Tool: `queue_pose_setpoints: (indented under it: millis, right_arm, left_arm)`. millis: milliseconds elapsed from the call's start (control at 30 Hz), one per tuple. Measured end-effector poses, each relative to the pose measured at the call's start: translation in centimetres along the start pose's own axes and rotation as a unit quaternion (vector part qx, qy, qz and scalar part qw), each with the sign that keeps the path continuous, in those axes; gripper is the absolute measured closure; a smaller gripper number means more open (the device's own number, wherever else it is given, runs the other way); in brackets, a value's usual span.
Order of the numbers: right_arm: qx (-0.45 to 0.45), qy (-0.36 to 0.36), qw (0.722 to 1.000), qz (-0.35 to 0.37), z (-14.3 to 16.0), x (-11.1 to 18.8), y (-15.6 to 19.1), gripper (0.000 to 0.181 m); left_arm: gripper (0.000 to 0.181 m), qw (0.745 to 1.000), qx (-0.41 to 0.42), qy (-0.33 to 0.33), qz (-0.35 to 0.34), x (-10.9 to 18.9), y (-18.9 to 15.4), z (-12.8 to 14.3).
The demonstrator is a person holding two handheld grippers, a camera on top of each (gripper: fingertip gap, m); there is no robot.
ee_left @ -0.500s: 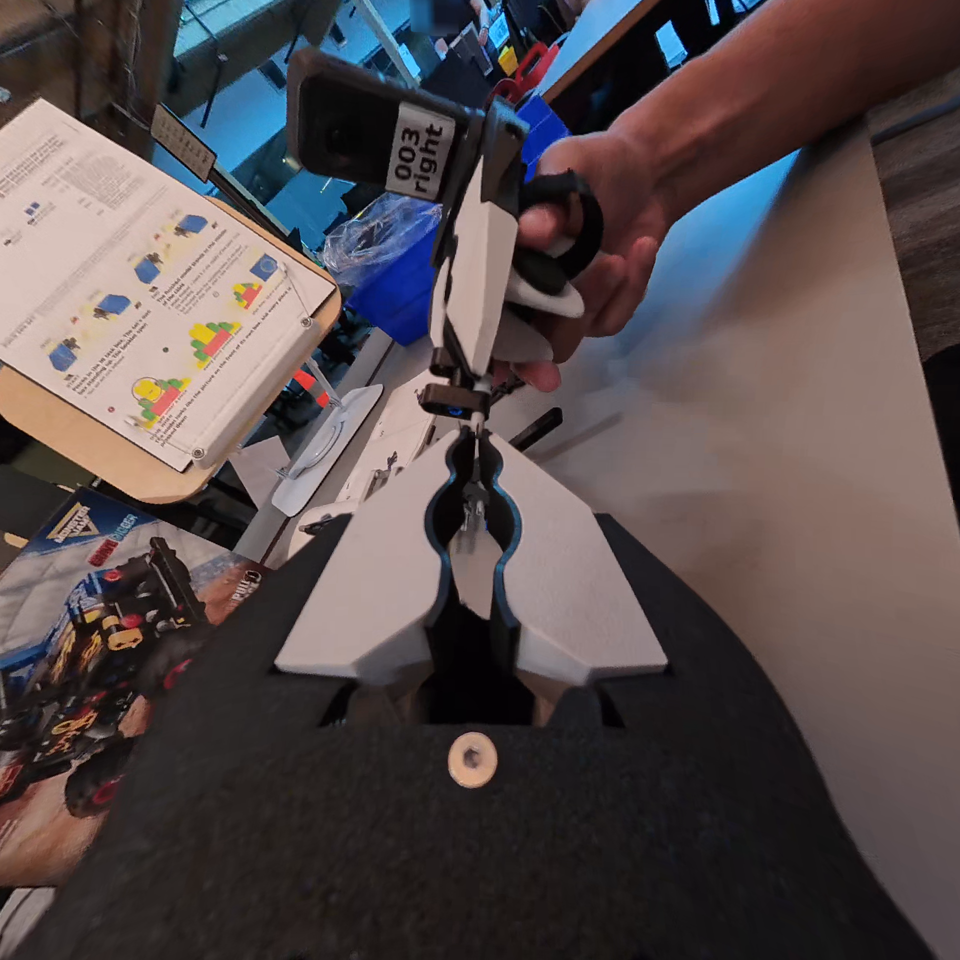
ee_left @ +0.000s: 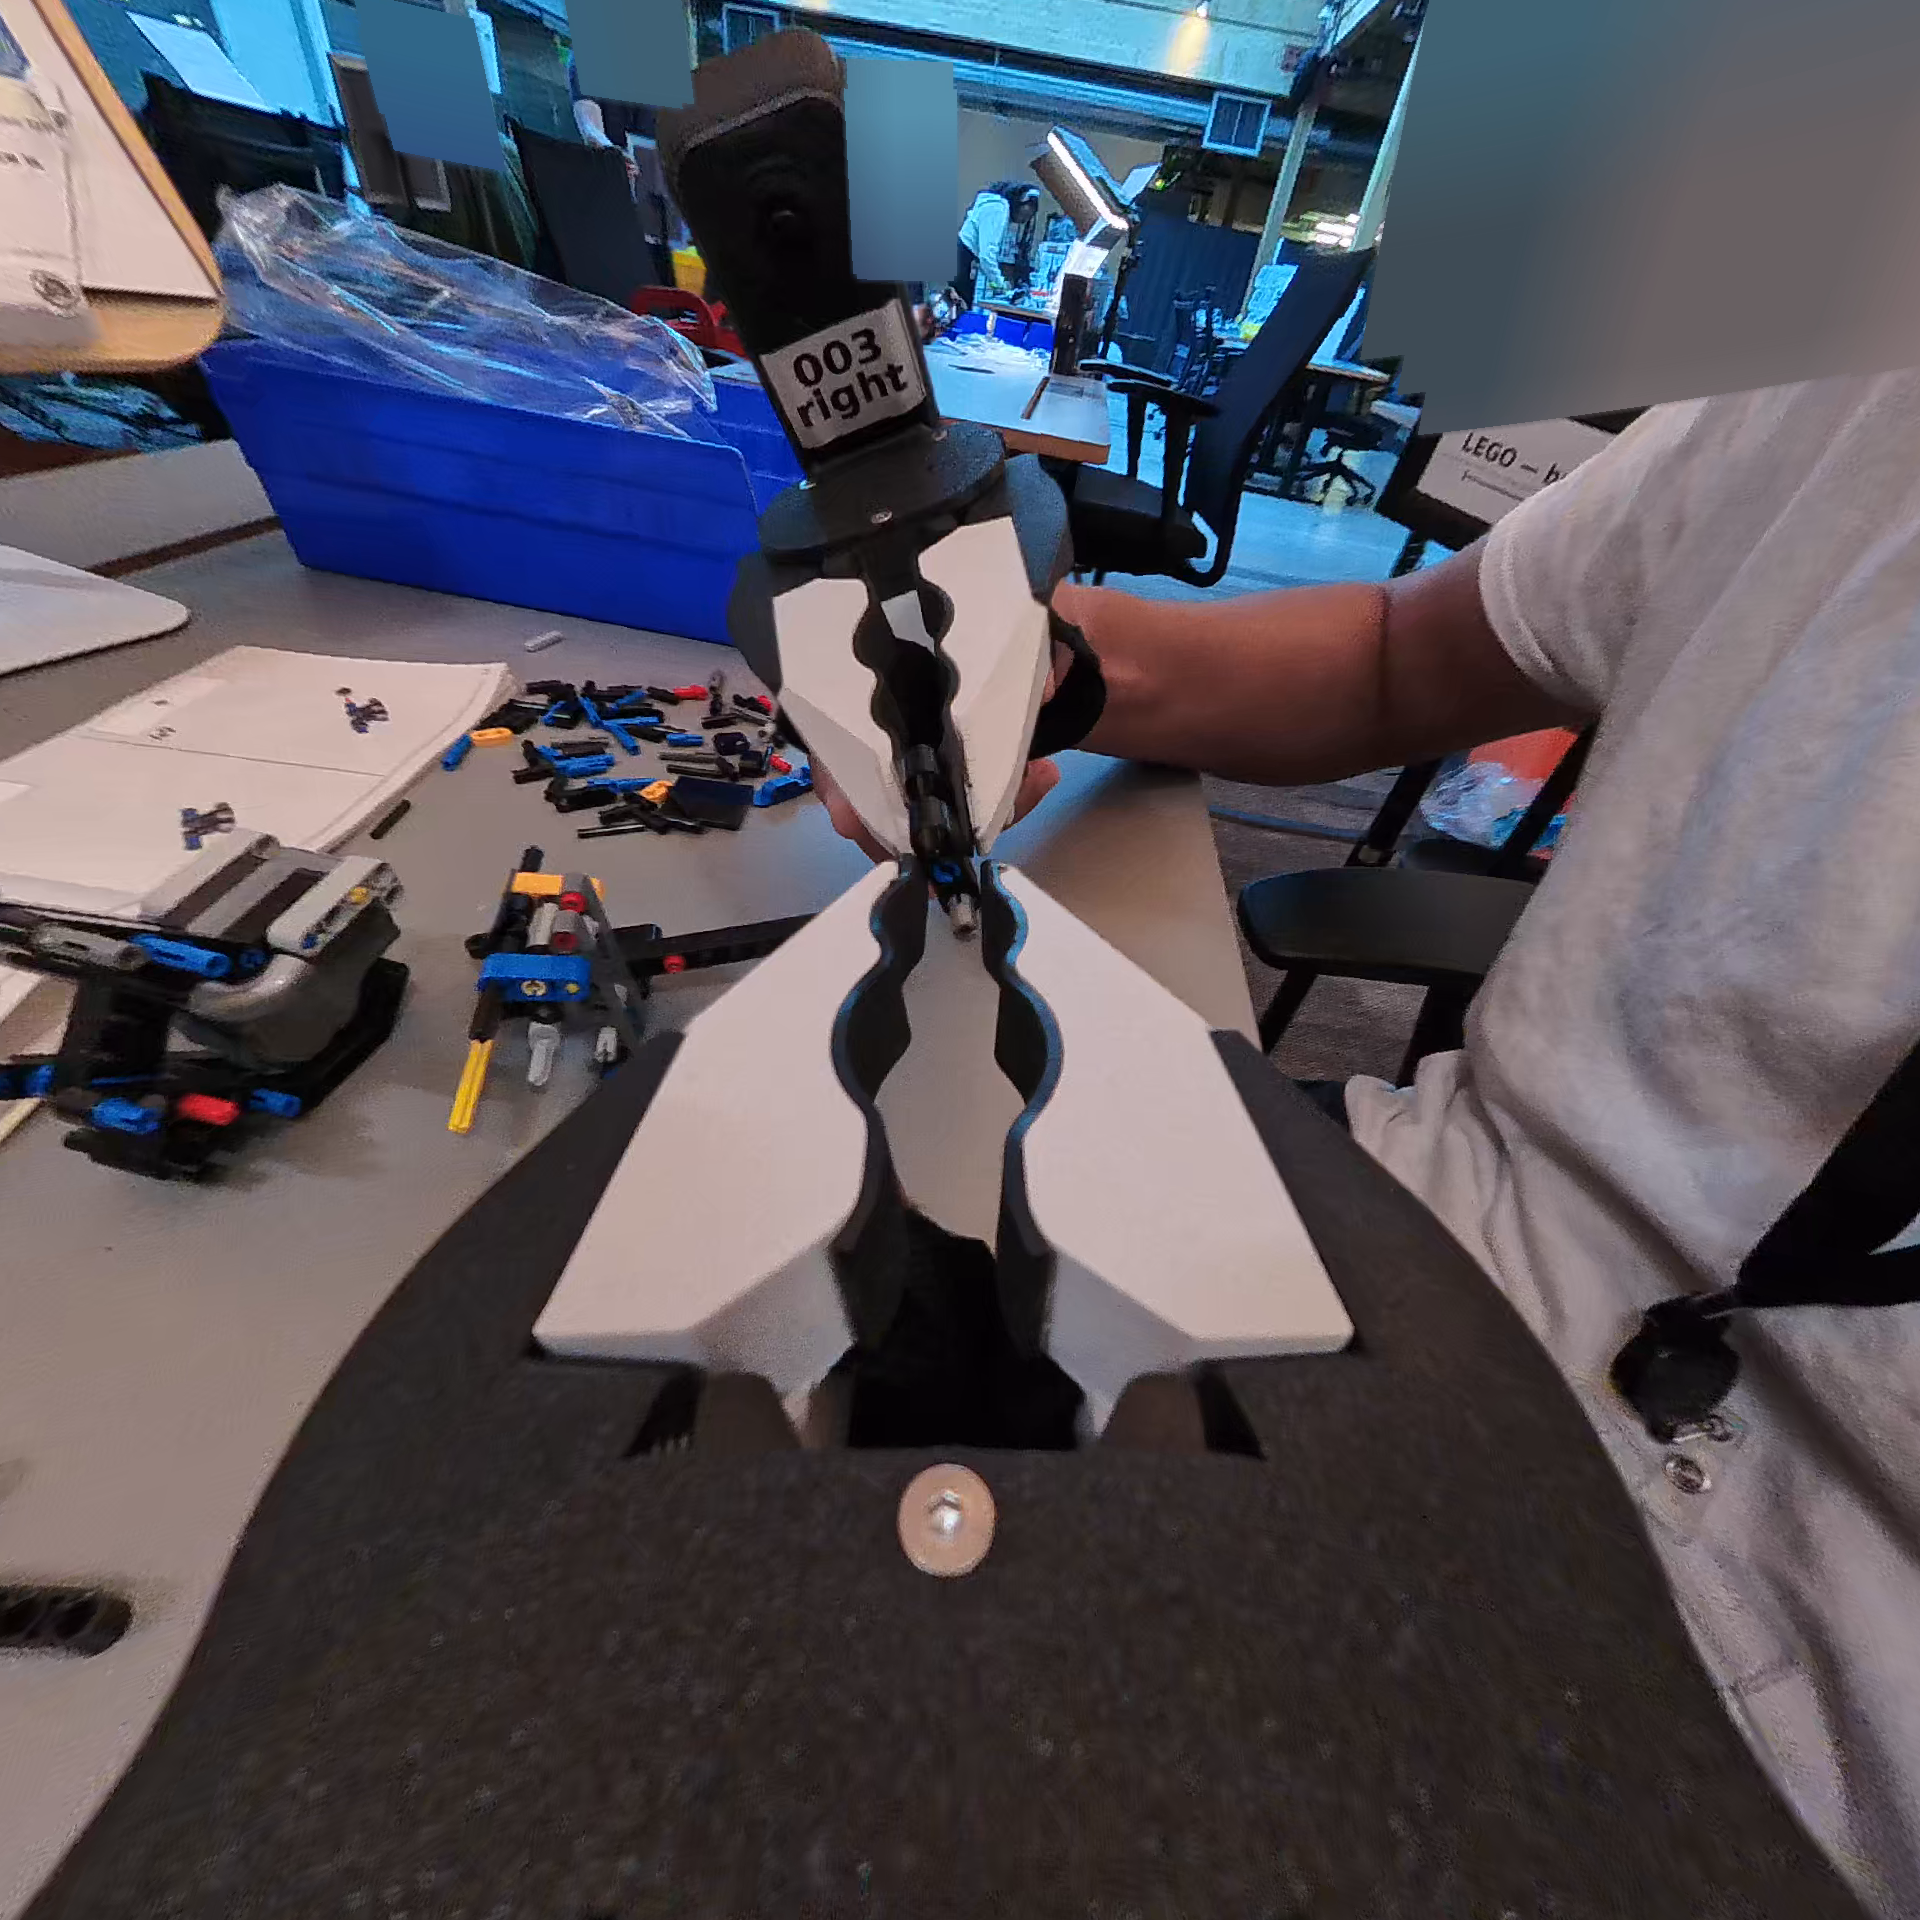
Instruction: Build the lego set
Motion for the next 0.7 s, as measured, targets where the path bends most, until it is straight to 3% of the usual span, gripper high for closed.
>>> queue_pose_setpoints:
  millis: [267,567,700]
  right_arm:
    - [0.018,-0.008,1.000,0.012,-0.24,0.02,-0.08,0.175]
    - [0.041,0.005,0.998,0.039,0.34,-0.14,-0.46,0.175]
    - [0.031,-0.014,0.999,0.025,-0.05,-0.10,-0.22,0.175]
  left_arm:
    - [0.175,0.999,0.042,-0.016,0.017,0.00,0.18,-0.06]
    - [0.175,1.000,-0.002,0.014,-0.012,-0.23,0.26,0.53]
    - [0.175,1.000,-0.001,-0.003,-0.008,-0.14,0.13,-0.05]
Point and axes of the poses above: each gripper's, where its closed fingertips meet, x back along the fingers, z out of its underside, y = z × x across the jaws, the point moved 3 cm from there along x, back along the fingers, and after that the axes turned 5 degrees about z, right-handed, at the moved point
